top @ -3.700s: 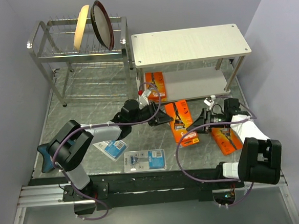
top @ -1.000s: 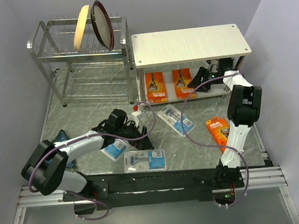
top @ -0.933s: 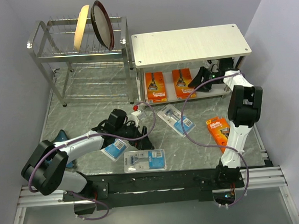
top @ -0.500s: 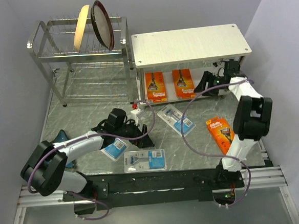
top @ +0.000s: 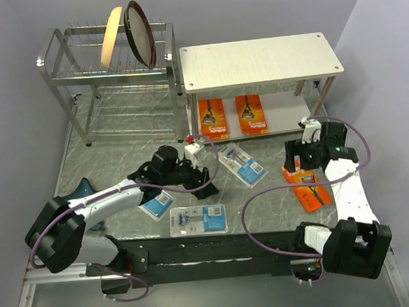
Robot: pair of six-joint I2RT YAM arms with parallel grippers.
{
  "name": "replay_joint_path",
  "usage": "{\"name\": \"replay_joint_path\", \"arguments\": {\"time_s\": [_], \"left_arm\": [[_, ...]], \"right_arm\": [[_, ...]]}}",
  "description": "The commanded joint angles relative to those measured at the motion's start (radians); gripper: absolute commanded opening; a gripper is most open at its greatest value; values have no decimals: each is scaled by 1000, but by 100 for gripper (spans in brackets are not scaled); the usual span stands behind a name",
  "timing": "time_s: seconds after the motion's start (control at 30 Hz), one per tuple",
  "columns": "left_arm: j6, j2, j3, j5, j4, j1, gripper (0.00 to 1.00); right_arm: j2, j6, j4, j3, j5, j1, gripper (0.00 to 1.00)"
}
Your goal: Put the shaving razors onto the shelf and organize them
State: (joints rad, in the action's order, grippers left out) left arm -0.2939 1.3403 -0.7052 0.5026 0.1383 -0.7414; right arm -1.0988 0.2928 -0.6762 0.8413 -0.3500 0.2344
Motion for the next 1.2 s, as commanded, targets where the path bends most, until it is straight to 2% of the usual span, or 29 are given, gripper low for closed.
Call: {"name": "replay_joint_path", "arguments": {"time_s": [0.0, 0.2, 0.33, 0.47, 0.63, 0.73, 0.9, 1.07, 1.17], "left_arm": [[88, 5, -91, -39, 57, -74, 100], [194, 43, -155, -33, 27, -87, 99], [329, 63, -207, -18, -60, -85, 99], [377, 112, -263, -18, -100, -78, 99], [374, 267, -390, 14, -135, -41, 99], [334, 281, -421, 17, -109, -38, 99], [328, 258, -379, 7, -95, -23, 99], [331, 243, -339, -7, -72, -21, 99], [331, 240, -341, 2, -104, -23, 99]], "right_arm": [[-10, 123, -65, 4, 137, 43, 100], [-107, 279, -60, 18, 183, 74, 100], [-173, 373, -85, 45, 198, 115, 100], [-194, 430, -126, 65, 152, 200, 100], [-225, 433, -111, 48, 71, 210, 100], [-295, 410, -126, 82, 10, 200, 100], [-395, 353, -79, 96, 78, 154, 100], [-441, 413, -77, 55, 100, 97, 100], [-481, 479, -75, 27, 135, 1, 100]]}}
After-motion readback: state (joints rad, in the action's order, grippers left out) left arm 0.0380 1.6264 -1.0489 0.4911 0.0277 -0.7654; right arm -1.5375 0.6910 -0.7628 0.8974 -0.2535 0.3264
